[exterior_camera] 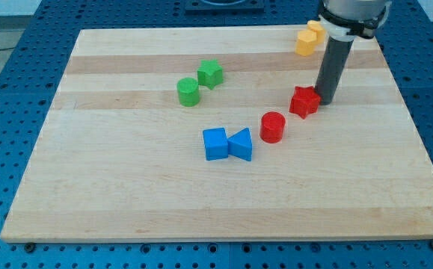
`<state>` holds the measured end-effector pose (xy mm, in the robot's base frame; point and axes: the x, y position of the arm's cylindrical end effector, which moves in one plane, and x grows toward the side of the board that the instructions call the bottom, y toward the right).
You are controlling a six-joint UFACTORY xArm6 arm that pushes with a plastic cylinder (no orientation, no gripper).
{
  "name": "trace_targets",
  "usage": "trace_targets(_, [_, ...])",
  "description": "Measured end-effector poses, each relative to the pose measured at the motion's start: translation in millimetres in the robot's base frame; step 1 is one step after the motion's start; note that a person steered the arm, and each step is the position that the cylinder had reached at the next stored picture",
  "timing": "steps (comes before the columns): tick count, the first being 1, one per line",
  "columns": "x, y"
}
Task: Push the yellow hexagon towards the red star
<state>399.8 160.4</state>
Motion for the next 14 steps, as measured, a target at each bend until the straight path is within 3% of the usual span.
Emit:
trace_targets(4, [5.9, 14.2])
trace_targets(6, [-44.8, 33.6])
trace_targets(8, [-48.2, 7.7])
trace_targets(10, [-128.0, 47.9])
trace_targets(12, [-183.6, 48.1])
trace_targets(14, [-194.3, -2.8])
